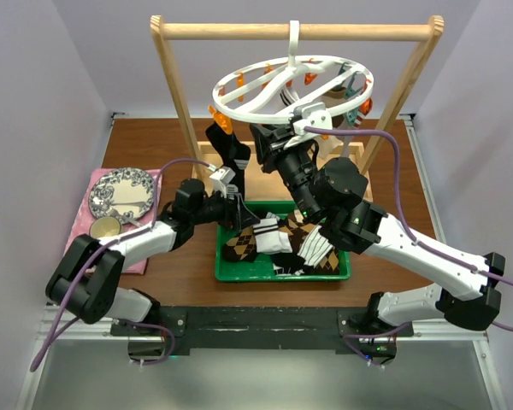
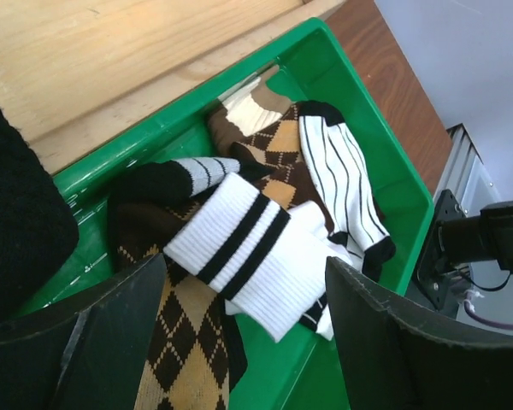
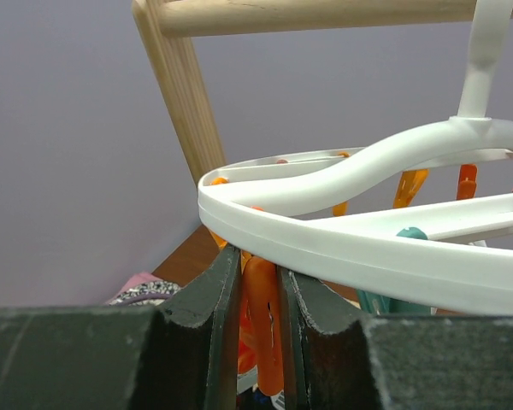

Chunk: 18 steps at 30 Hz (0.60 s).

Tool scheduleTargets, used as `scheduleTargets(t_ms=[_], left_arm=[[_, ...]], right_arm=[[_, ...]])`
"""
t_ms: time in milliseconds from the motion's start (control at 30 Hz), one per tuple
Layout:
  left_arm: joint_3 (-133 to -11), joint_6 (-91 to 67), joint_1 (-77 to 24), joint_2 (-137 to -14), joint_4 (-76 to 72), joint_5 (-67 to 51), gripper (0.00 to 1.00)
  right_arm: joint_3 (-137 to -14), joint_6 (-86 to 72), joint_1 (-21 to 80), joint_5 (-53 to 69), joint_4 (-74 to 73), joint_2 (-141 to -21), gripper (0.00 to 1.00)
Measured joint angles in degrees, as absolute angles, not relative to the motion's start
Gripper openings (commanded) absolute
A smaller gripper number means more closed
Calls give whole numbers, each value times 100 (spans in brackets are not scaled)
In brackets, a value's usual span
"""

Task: Clip the socks to the hanger
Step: Pick up the sock from the bin.

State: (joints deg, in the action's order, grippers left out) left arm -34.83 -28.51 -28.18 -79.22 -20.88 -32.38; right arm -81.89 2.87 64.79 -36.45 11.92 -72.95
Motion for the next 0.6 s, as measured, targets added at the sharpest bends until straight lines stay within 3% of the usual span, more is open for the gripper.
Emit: scheduleTargets(t_ms=[367,600], left_arm=[[-3616,-3085,-2980,-8943,-2134,-2851,66],[-3699,-3076,-3247,-9188,-2209,-2805,52]], right_arm=[[-8152,211,6473,-3629,1190,-7295,0],[-8009,215,6440,-3612,1177,-7157,0]])
